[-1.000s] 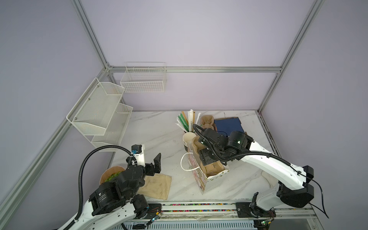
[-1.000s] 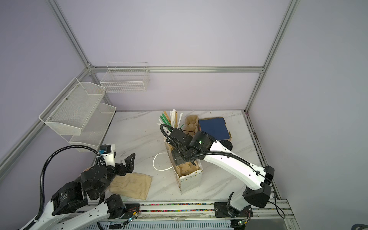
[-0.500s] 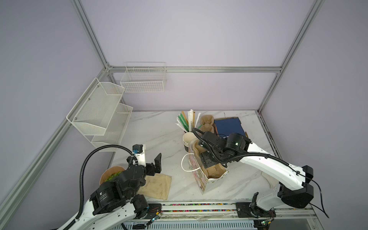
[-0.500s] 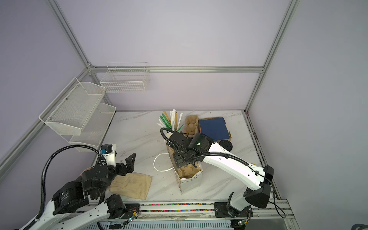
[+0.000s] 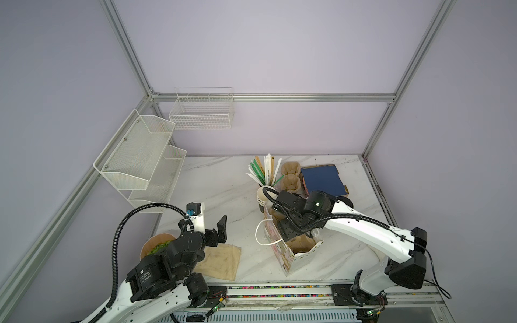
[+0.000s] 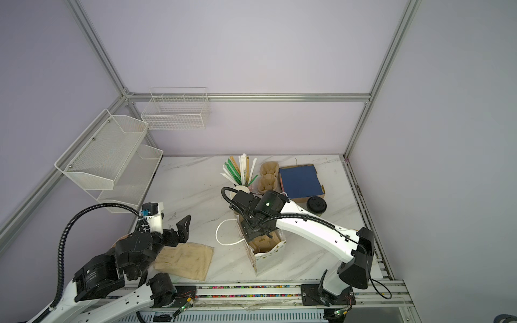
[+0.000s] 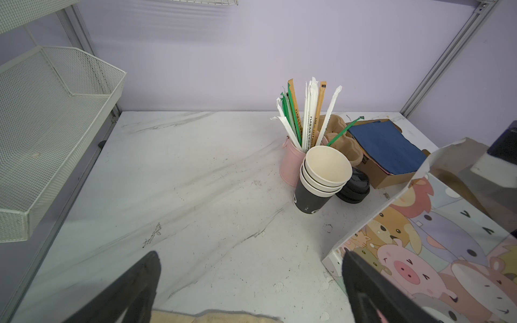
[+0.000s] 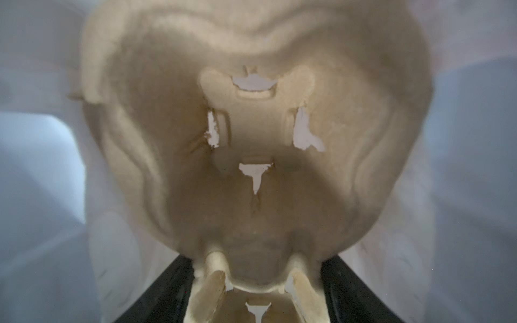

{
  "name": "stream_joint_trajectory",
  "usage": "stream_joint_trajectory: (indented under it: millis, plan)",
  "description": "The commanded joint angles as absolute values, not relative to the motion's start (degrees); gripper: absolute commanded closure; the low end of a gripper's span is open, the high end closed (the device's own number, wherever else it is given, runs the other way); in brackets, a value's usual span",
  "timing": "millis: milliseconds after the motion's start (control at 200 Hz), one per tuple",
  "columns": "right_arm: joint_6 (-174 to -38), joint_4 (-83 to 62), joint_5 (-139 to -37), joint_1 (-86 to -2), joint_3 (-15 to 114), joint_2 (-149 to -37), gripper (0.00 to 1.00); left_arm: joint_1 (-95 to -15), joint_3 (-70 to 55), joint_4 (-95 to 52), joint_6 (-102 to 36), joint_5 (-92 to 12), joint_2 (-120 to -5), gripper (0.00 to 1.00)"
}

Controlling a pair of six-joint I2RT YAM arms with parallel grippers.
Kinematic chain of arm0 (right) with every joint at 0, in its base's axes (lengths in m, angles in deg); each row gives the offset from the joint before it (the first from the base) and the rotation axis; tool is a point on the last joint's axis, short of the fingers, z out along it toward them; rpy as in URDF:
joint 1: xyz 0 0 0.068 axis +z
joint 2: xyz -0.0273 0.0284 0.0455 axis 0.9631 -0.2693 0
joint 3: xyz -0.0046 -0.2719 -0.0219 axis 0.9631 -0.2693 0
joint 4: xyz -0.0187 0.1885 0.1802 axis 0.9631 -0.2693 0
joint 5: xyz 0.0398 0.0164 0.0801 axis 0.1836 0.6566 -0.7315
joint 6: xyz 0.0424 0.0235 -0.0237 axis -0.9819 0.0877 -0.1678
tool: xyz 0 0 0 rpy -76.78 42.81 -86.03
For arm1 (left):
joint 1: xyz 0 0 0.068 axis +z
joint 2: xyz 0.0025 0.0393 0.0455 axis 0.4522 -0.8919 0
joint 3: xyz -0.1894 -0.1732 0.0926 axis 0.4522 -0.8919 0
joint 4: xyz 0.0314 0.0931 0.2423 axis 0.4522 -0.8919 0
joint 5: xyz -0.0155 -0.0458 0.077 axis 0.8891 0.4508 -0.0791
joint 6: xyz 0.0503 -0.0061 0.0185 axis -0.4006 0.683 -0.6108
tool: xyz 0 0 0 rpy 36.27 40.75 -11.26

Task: Pack a coffee takeout order
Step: Place the cup tray in the takeout bag.

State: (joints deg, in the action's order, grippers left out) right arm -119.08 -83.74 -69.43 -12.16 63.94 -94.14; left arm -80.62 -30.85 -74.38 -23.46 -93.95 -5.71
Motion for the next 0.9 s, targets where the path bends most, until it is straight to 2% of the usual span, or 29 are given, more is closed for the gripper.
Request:
stream_joint_trajectory:
  millis: [0,475,895]
  plan:
    - [-119.1,-82.5,-70.5,-11.7,62.4,-94.3,0.26,-80.4,-29.3,-74.2,-24.4,-94.1,-5.7,0.0]
    - [-117.8,-76.8,-71.6,-11.9,52.5,-94.6,0.25,-80.4,-29.3,-74.1,-24.6,-93.9,-5.9,0.0]
    - [-117.4,-77.2,-70.2,-11.9,55.9,-95.8,0.13,-80.4,-29.3,-74.1,-24.7,-93.6,-6.5,0.0]
